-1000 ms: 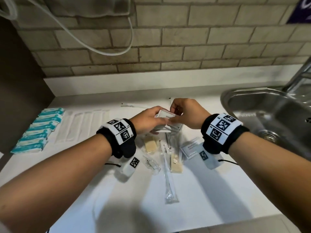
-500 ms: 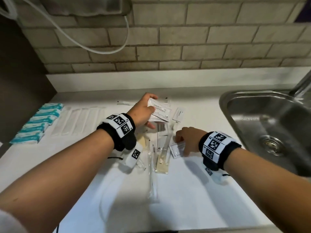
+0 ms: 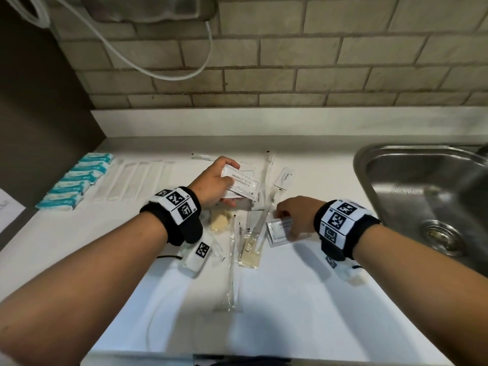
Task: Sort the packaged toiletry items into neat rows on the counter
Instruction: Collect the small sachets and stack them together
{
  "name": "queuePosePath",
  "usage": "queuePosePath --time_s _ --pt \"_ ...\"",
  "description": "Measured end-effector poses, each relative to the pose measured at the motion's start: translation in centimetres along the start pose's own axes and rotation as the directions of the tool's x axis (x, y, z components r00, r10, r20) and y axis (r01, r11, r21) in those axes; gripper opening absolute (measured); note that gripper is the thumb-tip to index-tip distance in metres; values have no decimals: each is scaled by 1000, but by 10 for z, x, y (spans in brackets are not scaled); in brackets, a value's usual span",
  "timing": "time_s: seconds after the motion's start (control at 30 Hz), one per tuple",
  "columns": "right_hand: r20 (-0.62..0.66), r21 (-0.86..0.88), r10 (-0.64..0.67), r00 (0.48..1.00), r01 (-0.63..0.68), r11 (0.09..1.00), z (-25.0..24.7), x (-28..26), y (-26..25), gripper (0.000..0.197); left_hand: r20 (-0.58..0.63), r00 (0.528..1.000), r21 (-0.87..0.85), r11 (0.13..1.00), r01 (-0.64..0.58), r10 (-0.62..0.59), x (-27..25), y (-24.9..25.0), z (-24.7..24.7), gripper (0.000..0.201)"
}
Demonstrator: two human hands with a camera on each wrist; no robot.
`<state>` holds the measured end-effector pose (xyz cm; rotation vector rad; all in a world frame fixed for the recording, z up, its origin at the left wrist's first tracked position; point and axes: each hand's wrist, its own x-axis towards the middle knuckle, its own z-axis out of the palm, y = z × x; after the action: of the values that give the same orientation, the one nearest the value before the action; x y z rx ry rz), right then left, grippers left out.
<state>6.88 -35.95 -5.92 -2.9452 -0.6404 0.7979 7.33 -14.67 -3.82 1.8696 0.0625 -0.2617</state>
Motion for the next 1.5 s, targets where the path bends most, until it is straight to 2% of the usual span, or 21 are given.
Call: queuePosePath --time_s 0.2,0.33,0.4,0.5,0.6,0.67,0.77,0.87,0.9,1.0,1.1,1.17,1.23,1.3,1.37,1.43,1.5 --pt "74 -132 34 997 -24 991 5 8 -6 37 40 999 5 1000 -2 2 1 0 10 28" --pt "117 -44 23 993 -18 999 3 12 -3 46 51 999 1 1000 12 -12 3 -4 9 29" --pt "56 69 -34 998 31 997 -10 10 -5 39 45 999 9 1000 2 -3 5 -4 6 30" --pt "-108 234 -115 987 137 962 -44 4 -15 28 49 999 39 999 -5 3 6 0 1 31" --pt "-306 317 -130 943 230 920 -75 10 -27 30 36 999 -30 1000 -6 7 5 6 -4 30" --pt "-372 343 -125 920 261 902 -86 16 -36 34 35 999 -92 996 -20 24 2 9 -10 27" --pt "-419 365 -119 900 287 886 -93 31 -49 40 15 999 -196 980 -34 38 -5 13 -25 28" --pt "-457 354 -125 881 309 883 -94 46 -68 47 65 997 -231 973 -29 45 -7 13 -44 46" --pt "-461 349 -133 877 317 882 -92 50 -74 49 72 996 -201 979 -38 54 -6 10 -49 41" --pt "-456 330 -175 873 348 877 -88 63 -94 55 -5 998 -120 991 -64 64 -2 -6 -65 14" --pt "-479 309 -167 862 344 887 -85 76 -108 65 -57 996 -118 990 -76 69 0 -19 -85 13" --pt "-486 294 -110 867 281 914 -83 86 -114 76 -124 990 -137 987 -89 72 -1 -23 -102 13" --pt "-441 243 -63 895 187 952 -77 94 -118 80 -215 975 -153 984 -85 51 -1 -25 -120 15" --pt "-334 164 -81 939 142 976 -66 101 -126 80 -272 961 -159 983 -93 47 1 -28 -138 23" --pt "-200 80 -184 962 204 976 -53 101 -141 82 -284 956 -146 982 -116 71 3 -31 -150 28" --pt "-67 -32 -284 957 282 959 -41 101 -155 84 -262 962 -116 987 -112 79 4 -33 -155 32" --pt "23 -135 -294 955 295 946 -31 104 -163 81 -227 970 -98 989 -106 82 7 -37 -156 37"
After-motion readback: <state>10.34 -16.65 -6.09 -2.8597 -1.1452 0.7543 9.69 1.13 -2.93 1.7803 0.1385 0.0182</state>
